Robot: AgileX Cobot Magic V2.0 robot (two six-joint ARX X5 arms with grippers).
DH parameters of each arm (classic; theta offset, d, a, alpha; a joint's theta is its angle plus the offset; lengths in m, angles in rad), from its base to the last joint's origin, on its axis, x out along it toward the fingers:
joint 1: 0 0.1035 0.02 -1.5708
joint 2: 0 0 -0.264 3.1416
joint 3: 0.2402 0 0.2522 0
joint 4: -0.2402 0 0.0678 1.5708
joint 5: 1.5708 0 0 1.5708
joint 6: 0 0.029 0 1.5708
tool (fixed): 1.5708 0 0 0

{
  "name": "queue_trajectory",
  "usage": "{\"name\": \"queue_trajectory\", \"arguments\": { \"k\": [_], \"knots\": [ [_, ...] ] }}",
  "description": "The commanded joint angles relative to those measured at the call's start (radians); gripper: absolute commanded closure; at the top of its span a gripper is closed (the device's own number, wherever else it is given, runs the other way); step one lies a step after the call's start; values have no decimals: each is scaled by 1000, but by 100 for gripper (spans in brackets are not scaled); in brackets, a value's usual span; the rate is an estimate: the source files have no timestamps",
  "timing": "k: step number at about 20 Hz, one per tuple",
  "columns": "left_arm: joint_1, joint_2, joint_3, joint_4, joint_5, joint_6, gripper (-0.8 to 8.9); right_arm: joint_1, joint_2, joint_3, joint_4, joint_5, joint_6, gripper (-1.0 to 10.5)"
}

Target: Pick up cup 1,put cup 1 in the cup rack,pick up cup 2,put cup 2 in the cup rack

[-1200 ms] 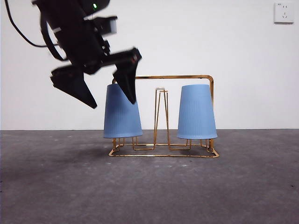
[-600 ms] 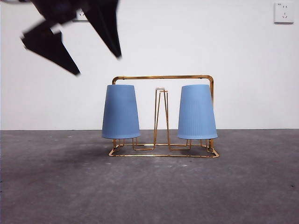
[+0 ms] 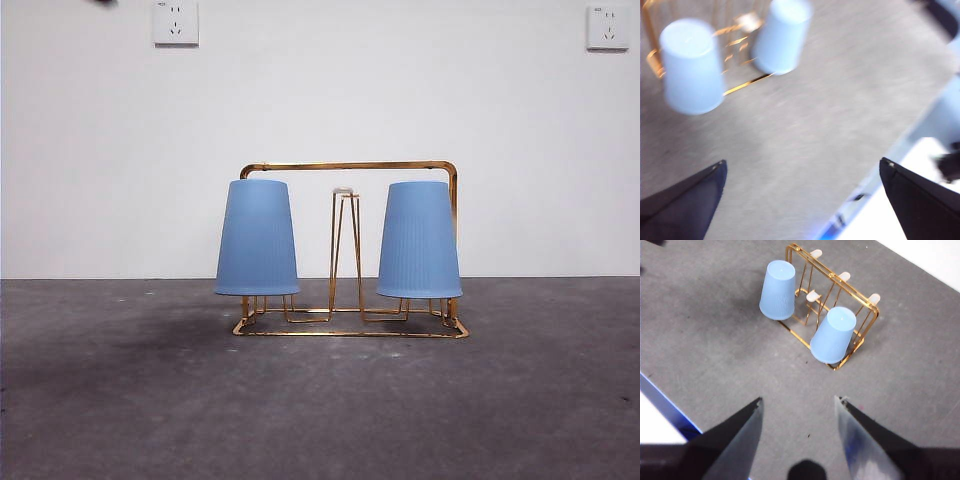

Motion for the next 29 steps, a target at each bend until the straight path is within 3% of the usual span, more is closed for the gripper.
{"name": "queue_trajectory", "arguments": {
  "k": [1, 2, 3, 5, 6, 24, 26, 29],
  "knots": [
    [-3, -59, -2, -19, 23, -3, 356, 0, 11, -4, -23, 3, 44, 698],
    [-3, -81, -2, -26, 24, -3, 426, 0, 17, -4, -23, 3, 49, 699],
    [-3, -108, -2, -38, 31, -3, 555, 0, 25, -4, -23, 3, 56, 704],
    [-3, -150, -2, -51, 31, -3, 825, 0, 35, -4, -23, -5, 58, 890],
    [-3, -166, -2, -51, 31, -3, 819, 0, 40, -4, -23, -10, 58, 968],
    [-2, -143, -2, -39, 31, -5, 817, 0, 68, -4, -23, -30, 91, 945],
    [-2, -132, -2, -32, 23, 32, 817, 0, 68, -4, -23, -30, 91, 945],
    [0, -129, -2, 69, -125, 104, 817, 0, 68, -4, -23, -30, 91, 945]
  ]
}}
